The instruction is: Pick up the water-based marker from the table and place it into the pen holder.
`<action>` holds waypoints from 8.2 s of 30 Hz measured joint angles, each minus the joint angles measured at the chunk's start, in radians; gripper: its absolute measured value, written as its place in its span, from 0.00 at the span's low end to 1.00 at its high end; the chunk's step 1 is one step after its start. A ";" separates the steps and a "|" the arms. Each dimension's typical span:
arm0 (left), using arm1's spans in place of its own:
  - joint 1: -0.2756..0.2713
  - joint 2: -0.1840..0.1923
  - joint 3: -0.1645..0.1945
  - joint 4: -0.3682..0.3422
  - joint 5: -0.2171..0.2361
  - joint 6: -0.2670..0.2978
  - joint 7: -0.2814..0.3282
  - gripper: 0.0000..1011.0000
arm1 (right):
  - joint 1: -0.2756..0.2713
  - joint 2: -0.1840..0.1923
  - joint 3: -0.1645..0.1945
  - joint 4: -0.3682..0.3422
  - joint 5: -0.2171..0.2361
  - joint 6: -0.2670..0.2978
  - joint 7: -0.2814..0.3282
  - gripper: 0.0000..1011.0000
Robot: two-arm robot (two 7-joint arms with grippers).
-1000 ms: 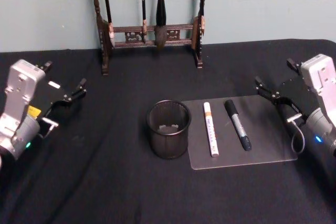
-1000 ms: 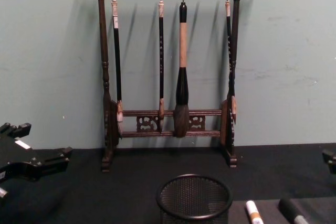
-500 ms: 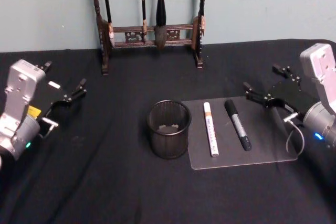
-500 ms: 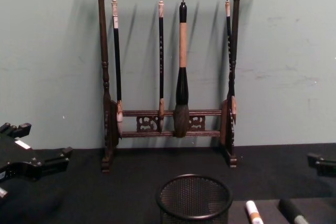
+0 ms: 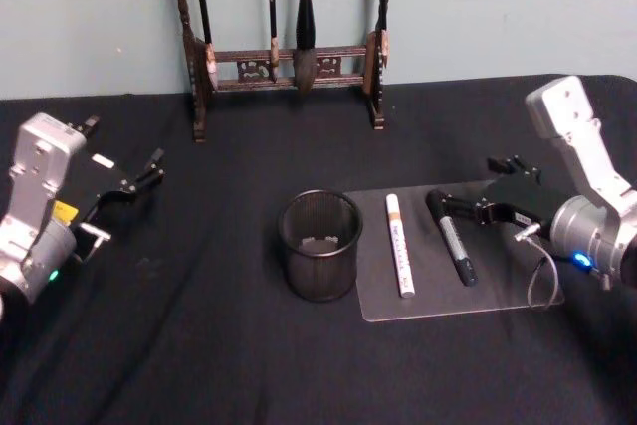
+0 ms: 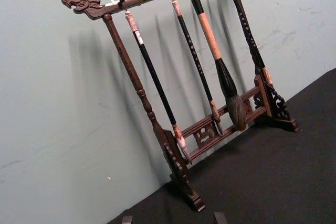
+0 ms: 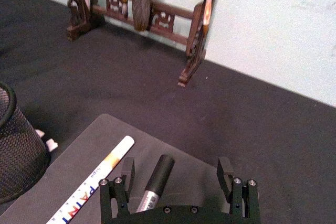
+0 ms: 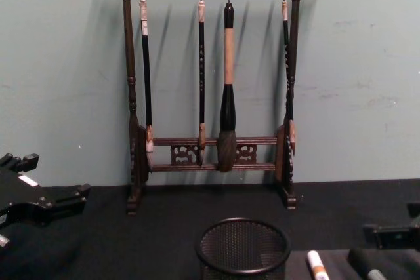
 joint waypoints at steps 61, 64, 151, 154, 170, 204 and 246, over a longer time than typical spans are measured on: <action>0.000 0.000 0.000 0.000 0.000 0.000 0.000 0.99 | 0.028 -0.138 0.019 0.092 -0.139 0.184 0.070 0.99; 0.000 0.000 0.000 0.000 0.000 0.000 0.000 0.99 | 0.026 -0.141 0.023 0.092 -0.142 0.186 0.074 0.99; 0.000 0.000 0.000 0.000 0.000 0.000 0.000 0.99 | -0.071 -0.201 0.142 -0.002 -0.163 -0.370 0.155 0.21; 0.000 0.000 0.000 0.000 0.000 0.000 0.000 0.99 | -0.063 -0.215 0.134 0.011 -0.157 -0.420 0.173 0.21; 0.000 0.000 0.000 0.000 0.000 0.000 0.000 0.99 | -0.017 -0.277 0.056 0.078 -0.054 -0.588 0.319 0.21; 0.000 0.000 0.000 0.000 0.000 0.000 0.000 0.99 | 0.040 -0.338 -0.058 0.218 0.014 -0.561 0.350 0.21; 0.000 0.000 0.000 0.000 0.000 0.000 0.000 0.99 | 0.034 -0.344 -0.098 0.240 -0.017 -0.533 0.341 0.36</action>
